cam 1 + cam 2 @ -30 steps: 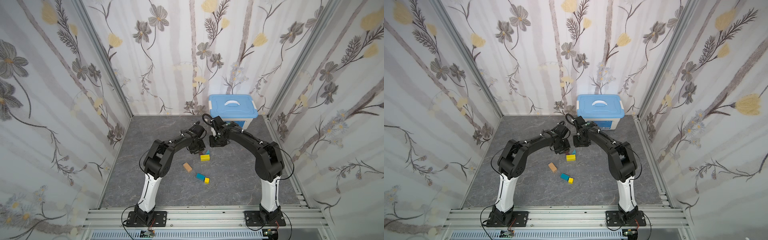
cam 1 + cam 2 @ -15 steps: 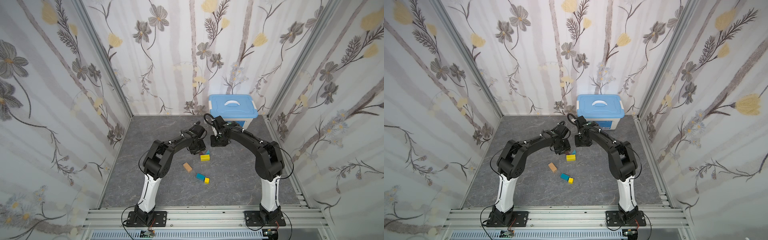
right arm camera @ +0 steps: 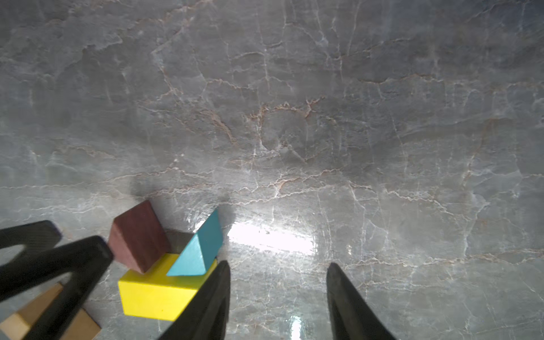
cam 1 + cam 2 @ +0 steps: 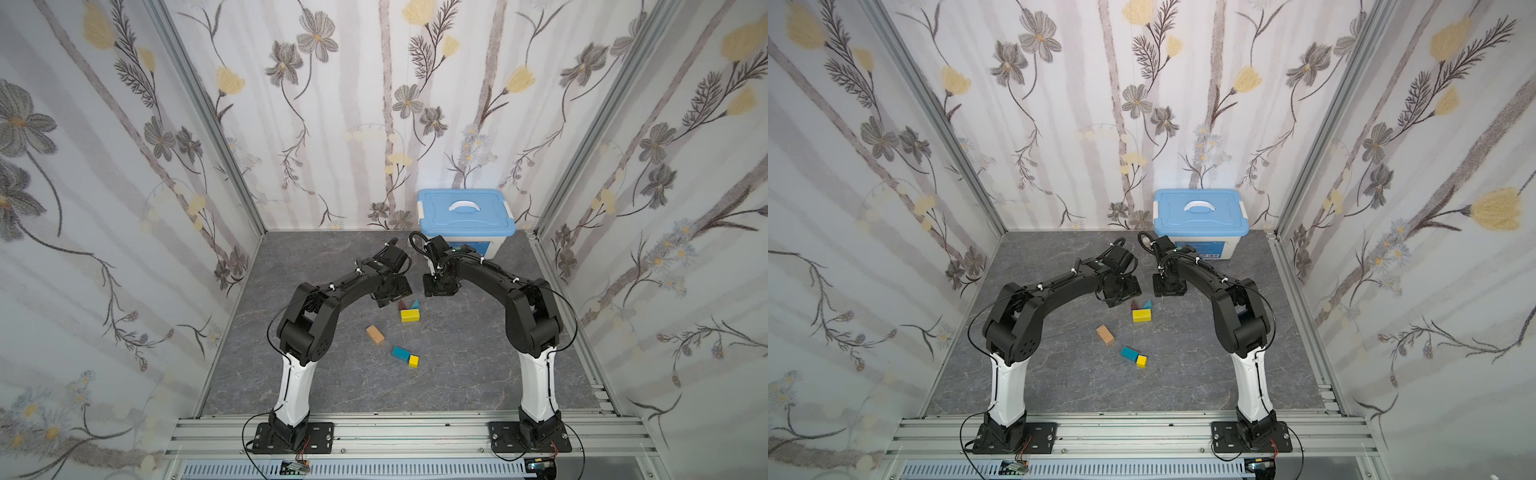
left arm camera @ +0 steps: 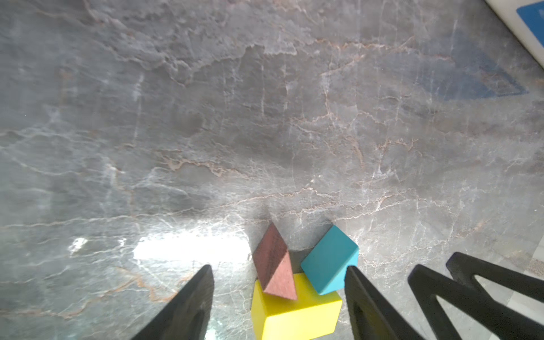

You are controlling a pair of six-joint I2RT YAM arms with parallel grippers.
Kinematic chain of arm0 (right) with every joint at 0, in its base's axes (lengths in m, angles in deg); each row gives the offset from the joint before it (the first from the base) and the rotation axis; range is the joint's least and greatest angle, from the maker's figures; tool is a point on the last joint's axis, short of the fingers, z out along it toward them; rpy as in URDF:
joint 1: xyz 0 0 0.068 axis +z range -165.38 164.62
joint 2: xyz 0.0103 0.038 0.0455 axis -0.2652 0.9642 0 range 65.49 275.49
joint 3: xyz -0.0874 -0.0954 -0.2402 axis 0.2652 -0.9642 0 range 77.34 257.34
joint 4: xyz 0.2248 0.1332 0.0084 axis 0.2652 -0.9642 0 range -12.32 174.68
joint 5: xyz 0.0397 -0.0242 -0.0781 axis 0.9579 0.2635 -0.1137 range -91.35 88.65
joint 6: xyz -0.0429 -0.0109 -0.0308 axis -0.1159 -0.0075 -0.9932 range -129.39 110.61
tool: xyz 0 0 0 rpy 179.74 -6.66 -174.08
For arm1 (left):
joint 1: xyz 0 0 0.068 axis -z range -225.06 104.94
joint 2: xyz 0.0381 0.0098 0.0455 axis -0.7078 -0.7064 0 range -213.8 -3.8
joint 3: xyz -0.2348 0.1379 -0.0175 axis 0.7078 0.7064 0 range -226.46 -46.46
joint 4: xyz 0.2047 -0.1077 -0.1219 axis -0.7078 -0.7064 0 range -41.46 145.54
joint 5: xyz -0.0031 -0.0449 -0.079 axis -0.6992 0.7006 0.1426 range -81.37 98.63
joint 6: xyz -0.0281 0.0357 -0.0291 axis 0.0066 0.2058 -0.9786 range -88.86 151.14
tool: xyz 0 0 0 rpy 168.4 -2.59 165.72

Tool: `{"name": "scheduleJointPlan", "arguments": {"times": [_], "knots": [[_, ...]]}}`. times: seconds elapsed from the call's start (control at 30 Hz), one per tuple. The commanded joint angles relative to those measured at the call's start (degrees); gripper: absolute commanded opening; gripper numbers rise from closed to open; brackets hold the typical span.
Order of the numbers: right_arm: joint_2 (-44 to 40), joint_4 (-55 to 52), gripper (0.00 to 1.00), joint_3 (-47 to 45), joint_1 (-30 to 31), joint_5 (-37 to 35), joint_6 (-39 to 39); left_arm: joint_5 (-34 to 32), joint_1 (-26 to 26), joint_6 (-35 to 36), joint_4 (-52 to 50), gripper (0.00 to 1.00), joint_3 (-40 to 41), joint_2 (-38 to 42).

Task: Assemble a carrot with building blocks
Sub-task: Assemble the building block at the center of the board.

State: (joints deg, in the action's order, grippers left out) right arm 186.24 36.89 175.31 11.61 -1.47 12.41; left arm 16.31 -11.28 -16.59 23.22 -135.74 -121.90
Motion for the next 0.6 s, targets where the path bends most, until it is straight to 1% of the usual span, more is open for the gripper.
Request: {"name": "scheduleJointPlan", "arguments": {"times": [0.0,0.1,0.17,0.27,0.37,0.57], "knots": [[1.2,-0.2,0.52,0.3,0.0,-0.3,-0.8,-1.8,-1.2,0.7,1.4,0.73,1.4,0.1],[2.3,-0.1,0.52,0.3,0.2,0.5,-0.9,-2.1,-1.7,1.1,1.8,0.69,2.1,-0.7],[2.8,0.0,0.52,0.3,0.3,0.8,-1.0,-2.0,-2.0,0.9,2.0,0.63,2.4,-1.2],[3.1,0.2,0.52,0.3,0.4,1.0,-1.1,-2.0,-2.1,0.8,2.4,0.60,2.8,-1.5],[3.7,0.4,0.52,0.8,0.4,1.2,-1.2,-1.4,-2.2,1.1,2.4,0.52,2.4,-2.1],[5.0,0.5,0.52,2.1,0.6,2.1,-1.5,-0.7,-2.2,0.8,2.1,0.50,3.0,-2.8]]}}
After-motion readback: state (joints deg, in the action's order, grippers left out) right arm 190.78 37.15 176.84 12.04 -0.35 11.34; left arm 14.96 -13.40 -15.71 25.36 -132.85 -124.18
